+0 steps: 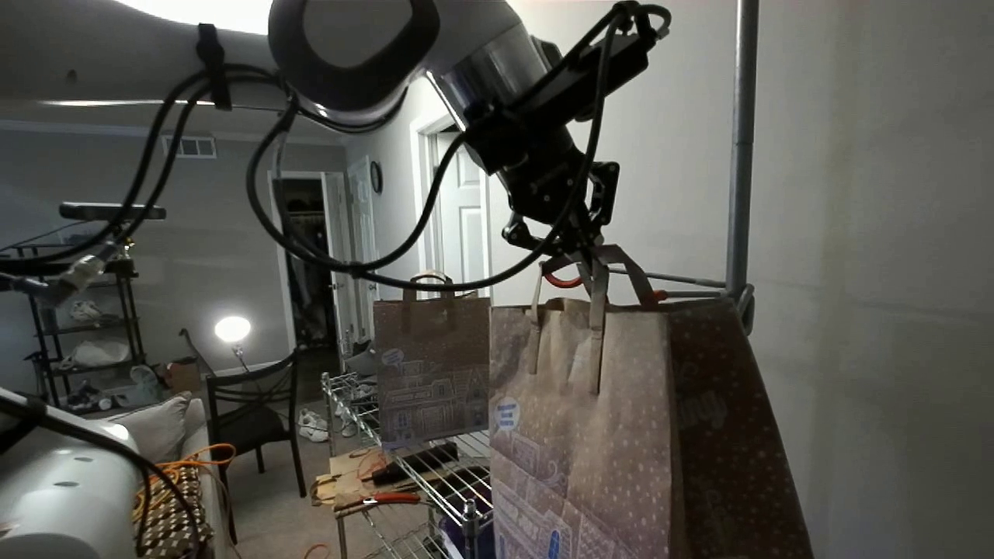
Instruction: Put the paper bags on the hanger
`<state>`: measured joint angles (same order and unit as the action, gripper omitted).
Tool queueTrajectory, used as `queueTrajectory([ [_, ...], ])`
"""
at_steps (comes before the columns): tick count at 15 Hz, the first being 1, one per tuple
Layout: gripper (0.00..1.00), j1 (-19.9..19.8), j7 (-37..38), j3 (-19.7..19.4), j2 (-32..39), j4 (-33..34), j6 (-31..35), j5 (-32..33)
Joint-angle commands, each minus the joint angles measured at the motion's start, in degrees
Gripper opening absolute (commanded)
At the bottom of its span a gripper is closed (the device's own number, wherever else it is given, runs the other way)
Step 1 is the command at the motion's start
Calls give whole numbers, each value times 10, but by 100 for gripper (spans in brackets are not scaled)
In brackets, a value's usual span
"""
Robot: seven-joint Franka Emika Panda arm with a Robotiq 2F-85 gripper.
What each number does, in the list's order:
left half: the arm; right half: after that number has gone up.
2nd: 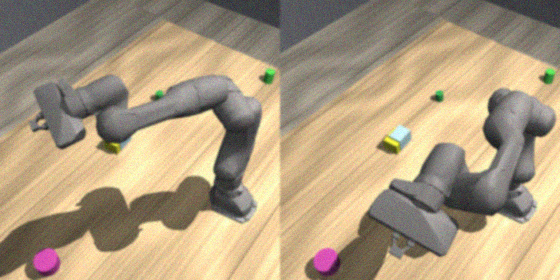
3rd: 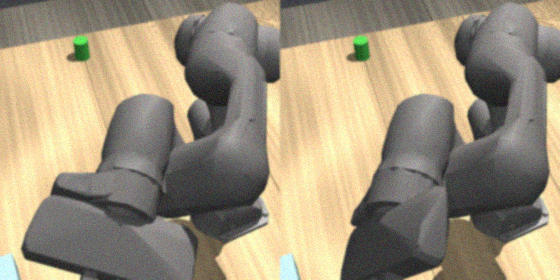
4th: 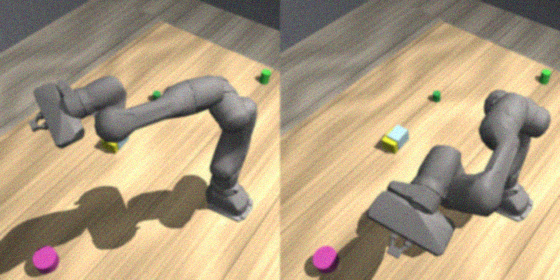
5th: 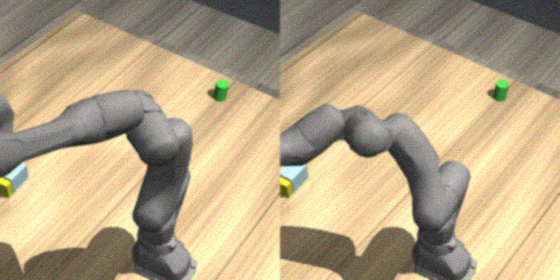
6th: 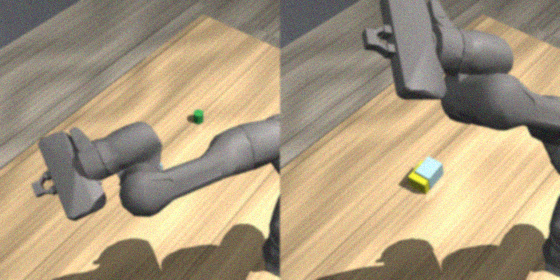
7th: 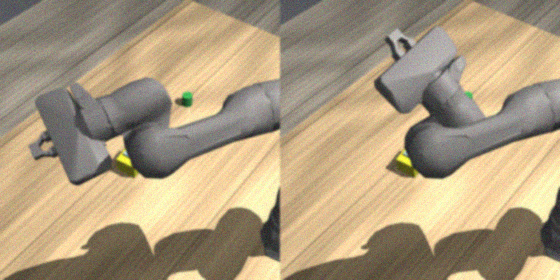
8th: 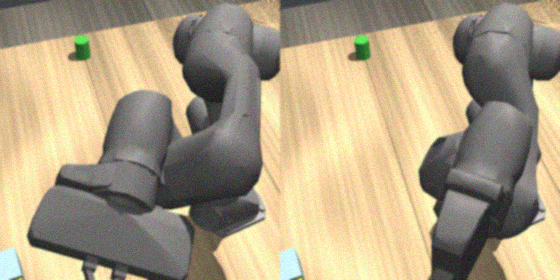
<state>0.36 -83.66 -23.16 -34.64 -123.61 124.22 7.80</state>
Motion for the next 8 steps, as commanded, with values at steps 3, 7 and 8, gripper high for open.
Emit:
queueTrajectory([
  [3,1,-14,1,12,47,16,32,-16],
  [7,1,-23,36,23,61,18,78,-23],
  [8,1,-27,45,29,65,17,89,-16],
])
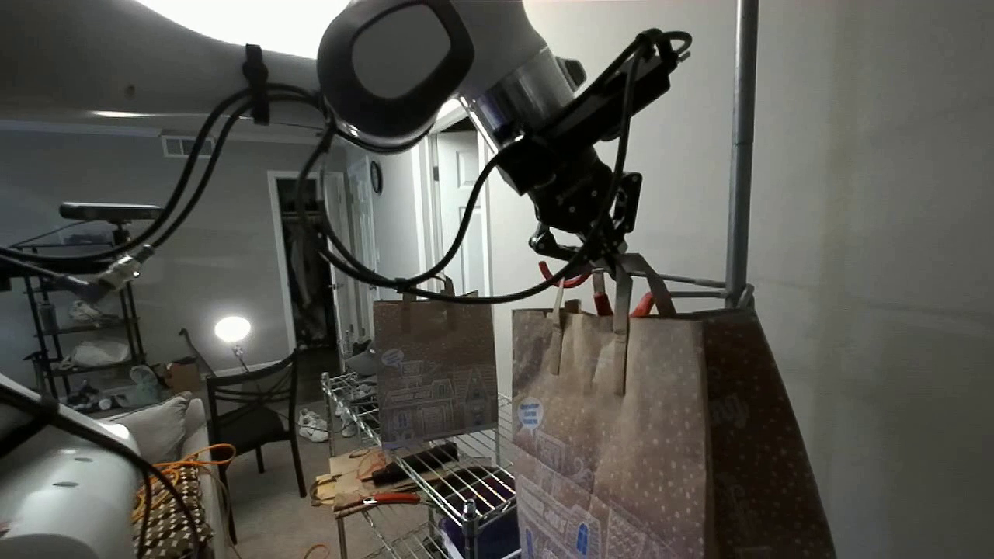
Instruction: Put the paper bags on the hanger
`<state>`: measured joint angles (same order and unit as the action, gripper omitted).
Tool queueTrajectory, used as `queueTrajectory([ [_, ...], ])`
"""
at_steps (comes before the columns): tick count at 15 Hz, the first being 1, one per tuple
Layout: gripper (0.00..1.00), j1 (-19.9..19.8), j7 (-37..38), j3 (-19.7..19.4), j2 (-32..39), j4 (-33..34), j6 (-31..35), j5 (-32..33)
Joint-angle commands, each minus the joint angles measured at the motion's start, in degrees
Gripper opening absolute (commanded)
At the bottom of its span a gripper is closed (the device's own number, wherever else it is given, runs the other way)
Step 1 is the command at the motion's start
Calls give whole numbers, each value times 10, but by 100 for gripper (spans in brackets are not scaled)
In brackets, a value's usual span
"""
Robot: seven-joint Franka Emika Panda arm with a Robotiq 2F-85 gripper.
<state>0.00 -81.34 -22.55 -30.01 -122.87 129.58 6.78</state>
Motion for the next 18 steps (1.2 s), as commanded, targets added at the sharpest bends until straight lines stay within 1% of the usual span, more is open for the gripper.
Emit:
queueTrajectory([
  [1,1,-27,34,28,23,8,46,1],
  [9,1,-51,68,58,43,8,64,24],
  [14,1,-61,78,68,46,4,53,41],
  [18,1,-75,99,79,48,-8,40,79],
])
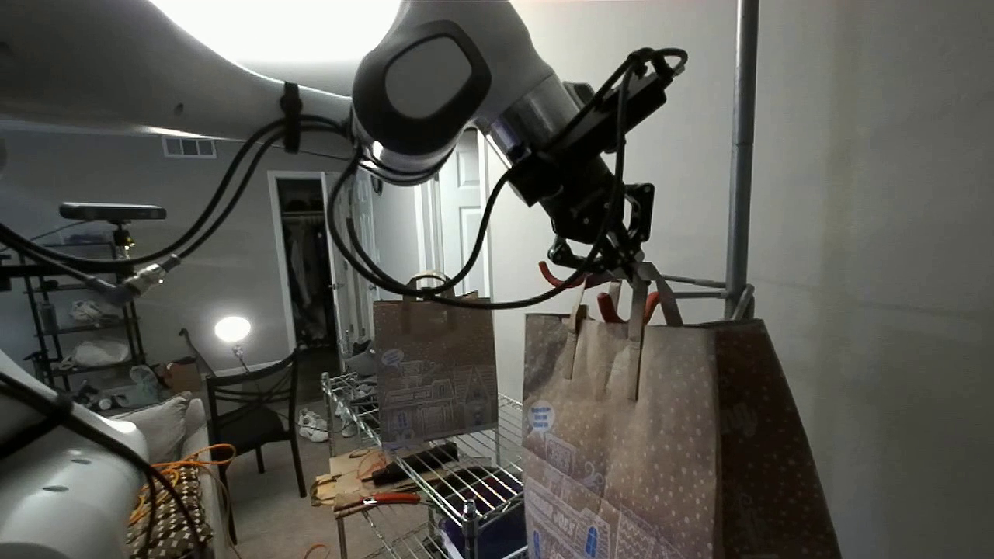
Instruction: Put the paper bags on the hanger
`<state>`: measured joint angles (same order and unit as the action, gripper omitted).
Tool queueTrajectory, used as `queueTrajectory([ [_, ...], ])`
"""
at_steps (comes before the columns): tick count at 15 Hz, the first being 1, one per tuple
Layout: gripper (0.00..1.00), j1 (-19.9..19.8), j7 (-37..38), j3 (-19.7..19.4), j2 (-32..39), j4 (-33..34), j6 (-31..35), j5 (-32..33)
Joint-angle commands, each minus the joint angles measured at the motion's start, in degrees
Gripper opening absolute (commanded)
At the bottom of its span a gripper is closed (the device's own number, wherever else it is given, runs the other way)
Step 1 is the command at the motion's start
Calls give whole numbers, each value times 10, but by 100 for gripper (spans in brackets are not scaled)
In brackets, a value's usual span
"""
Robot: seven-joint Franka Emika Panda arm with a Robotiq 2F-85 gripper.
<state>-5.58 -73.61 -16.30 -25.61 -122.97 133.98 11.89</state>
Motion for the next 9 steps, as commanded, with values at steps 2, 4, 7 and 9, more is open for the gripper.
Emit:
queueTrajectory([
  [2,1,-20,29,21,4,-18,-3,36],
  [4,1,-19,36,23,2,-28,-2,42],
  [7,27,-21,43,27,-3,-33,-4,49],
  [9,34,-25,47,31,-4,-33,-6,56],
])
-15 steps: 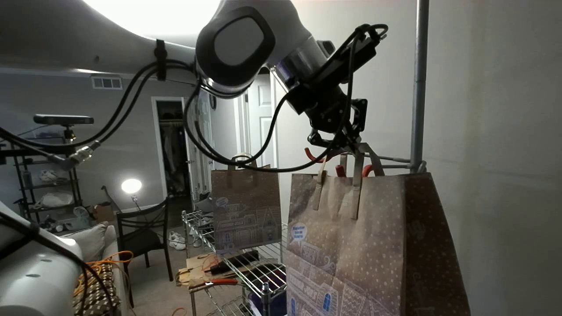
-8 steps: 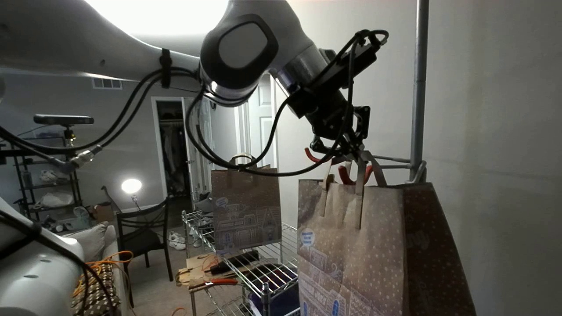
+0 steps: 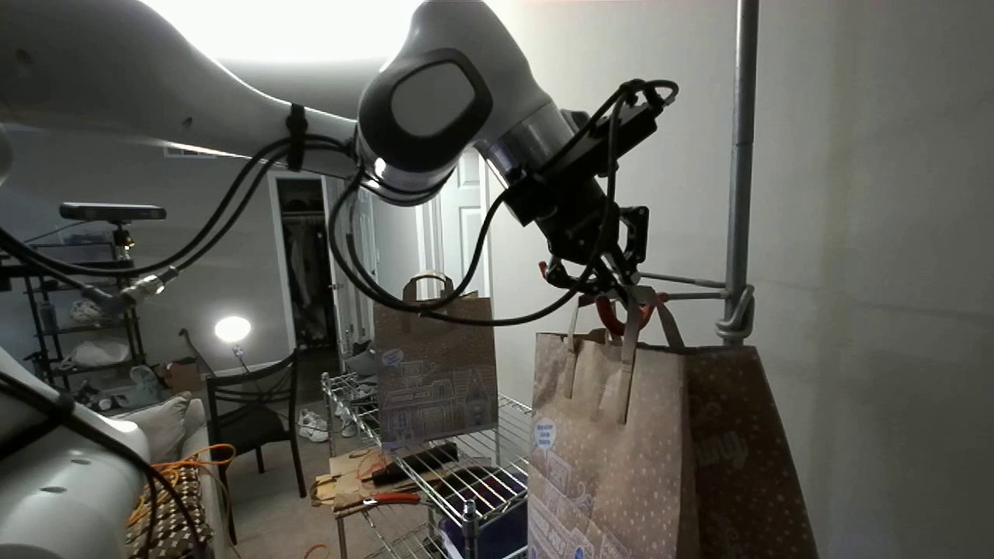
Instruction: Put the paper bags on the hanger
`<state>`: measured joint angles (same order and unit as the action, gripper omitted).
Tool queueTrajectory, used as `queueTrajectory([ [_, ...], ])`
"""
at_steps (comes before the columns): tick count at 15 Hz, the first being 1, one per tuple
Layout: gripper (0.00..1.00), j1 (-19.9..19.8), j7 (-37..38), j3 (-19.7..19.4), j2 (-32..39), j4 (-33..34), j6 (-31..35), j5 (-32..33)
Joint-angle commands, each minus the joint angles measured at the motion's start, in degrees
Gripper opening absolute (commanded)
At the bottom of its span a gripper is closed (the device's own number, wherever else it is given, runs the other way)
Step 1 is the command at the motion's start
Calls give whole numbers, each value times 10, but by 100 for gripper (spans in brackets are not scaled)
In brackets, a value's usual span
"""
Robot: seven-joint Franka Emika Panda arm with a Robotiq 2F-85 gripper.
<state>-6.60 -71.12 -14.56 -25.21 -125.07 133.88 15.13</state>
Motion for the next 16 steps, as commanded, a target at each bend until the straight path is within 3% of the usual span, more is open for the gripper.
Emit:
queueTrajectory([
  [1,40,-16,26,15,-9,-12,-5,27],
  [10,96,-21,57,15,-30,-1,-17,36],
  [16,100,-15,114,26,-81,6,-62,18],
])
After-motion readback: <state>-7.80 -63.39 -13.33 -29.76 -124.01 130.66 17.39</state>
